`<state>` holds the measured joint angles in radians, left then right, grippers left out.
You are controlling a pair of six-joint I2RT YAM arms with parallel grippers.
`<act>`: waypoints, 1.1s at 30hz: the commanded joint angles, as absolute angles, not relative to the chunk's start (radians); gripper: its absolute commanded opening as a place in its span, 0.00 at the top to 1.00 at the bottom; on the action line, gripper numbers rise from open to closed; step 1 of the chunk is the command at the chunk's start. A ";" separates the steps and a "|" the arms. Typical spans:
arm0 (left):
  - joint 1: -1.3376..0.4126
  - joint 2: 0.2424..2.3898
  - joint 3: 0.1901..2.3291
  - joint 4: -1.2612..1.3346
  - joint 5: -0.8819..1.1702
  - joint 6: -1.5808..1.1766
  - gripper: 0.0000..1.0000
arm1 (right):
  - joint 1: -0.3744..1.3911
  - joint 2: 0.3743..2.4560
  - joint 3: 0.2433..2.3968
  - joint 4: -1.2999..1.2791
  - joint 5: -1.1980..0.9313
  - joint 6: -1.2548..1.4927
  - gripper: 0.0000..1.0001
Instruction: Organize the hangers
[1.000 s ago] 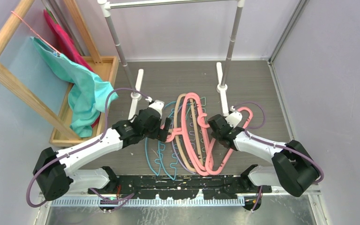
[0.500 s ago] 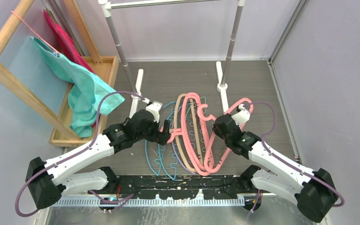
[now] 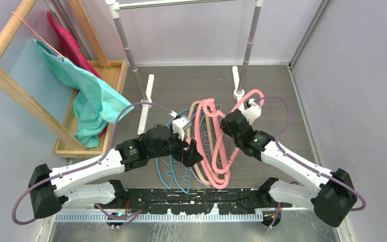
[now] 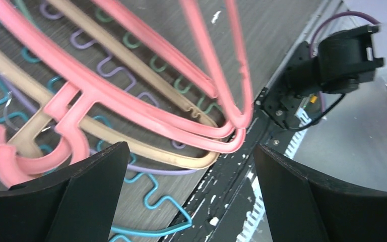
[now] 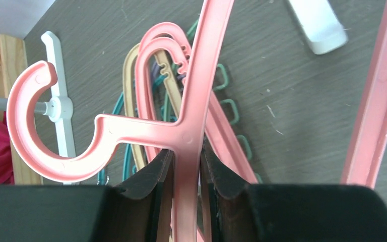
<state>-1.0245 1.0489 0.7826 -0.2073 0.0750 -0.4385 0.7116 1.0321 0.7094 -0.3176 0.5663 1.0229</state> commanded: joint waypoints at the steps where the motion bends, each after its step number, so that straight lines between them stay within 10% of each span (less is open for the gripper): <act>1: -1.074 1.060 0.782 -0.049 0.105 -0.451 0.02 | 0.730 1.104 0.801 -0.161 0.580 0.981 0.99; 27: -1.116 1.235 0.807 0.038 -0.207 -0.534 0.00 | 0.830 1.116 0.882 -0.014 0.270 1.021 0.99; 33: -1.127 1.244 0.803 0.036 -0.223 -0.554 0.24 | 0.830 1.129 0.880 0.065 0.279 1.021 0.99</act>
<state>-1.1175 1.2507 0.7689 -0.0109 -0.1822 -0.5392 0.8249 1.1267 0.8436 -0.0669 0.2882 1.0058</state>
